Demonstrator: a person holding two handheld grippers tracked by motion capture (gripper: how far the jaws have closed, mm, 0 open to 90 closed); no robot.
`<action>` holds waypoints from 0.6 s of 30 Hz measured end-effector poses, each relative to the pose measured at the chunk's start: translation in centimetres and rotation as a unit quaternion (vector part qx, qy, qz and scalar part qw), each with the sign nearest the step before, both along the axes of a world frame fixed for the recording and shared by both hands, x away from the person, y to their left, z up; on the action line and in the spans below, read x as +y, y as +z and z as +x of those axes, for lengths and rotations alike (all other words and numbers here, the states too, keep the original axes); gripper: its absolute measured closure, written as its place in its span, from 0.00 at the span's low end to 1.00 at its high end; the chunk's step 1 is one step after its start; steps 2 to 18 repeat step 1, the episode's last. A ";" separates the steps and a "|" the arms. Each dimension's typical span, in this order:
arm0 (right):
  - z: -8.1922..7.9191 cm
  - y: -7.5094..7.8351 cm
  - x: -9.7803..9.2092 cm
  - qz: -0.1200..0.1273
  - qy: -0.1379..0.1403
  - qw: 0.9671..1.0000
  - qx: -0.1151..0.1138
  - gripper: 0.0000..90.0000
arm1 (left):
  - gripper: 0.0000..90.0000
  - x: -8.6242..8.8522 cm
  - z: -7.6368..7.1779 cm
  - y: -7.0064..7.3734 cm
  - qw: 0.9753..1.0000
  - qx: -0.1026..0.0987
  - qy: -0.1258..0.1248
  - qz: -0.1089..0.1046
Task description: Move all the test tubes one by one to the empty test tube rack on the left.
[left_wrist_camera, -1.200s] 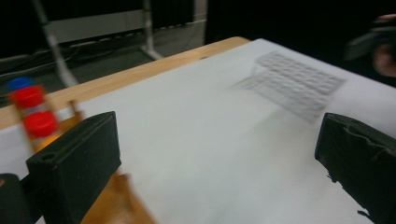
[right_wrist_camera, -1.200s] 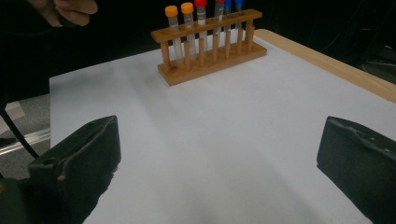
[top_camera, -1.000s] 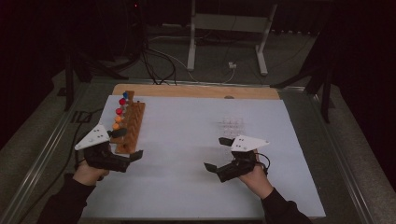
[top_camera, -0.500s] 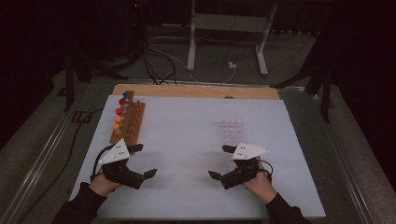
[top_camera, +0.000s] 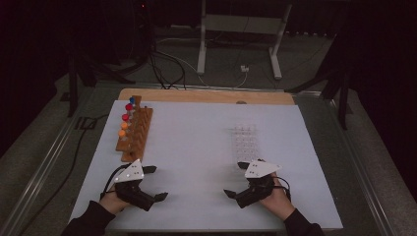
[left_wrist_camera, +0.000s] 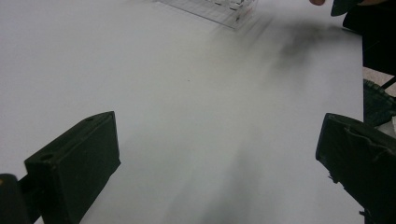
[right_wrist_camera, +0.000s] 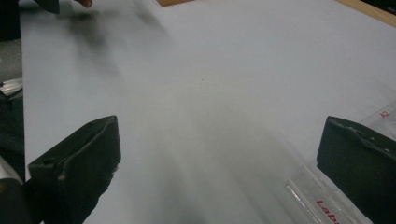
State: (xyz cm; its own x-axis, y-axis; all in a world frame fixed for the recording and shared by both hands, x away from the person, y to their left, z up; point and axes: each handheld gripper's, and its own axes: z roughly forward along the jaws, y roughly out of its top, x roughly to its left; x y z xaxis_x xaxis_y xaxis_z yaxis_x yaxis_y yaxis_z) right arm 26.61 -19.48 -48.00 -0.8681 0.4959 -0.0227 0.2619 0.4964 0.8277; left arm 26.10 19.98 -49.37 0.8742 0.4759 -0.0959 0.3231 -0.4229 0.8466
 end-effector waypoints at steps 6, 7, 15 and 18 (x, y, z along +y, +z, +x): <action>0.0 0.0 0.0 0.000 0.001 1.000 -0.002 0.00 | 0.01 0.0 0.0 0.0 1.000 -0.001 0.001 -0.001; 0.0 0.0 0.0 0.000 0.001 1.000 -0.002 0.00 | 0.01 0.0 0.0 0.0 1.000 -0.001 0.001 -0.001; 0.0 0.0 0.0 0.000 0.001 1.000 -0.002 0.00 | 0.01 0.0 0.0 0.0 1.000 -0.001 0.001 -0.001; 0.0 0.0 0.0 0.000 0.001 1.000 -0.002 0.00 | 0.01 0.0 0.0 0.0 1.000 -0.001 0.001 -0.001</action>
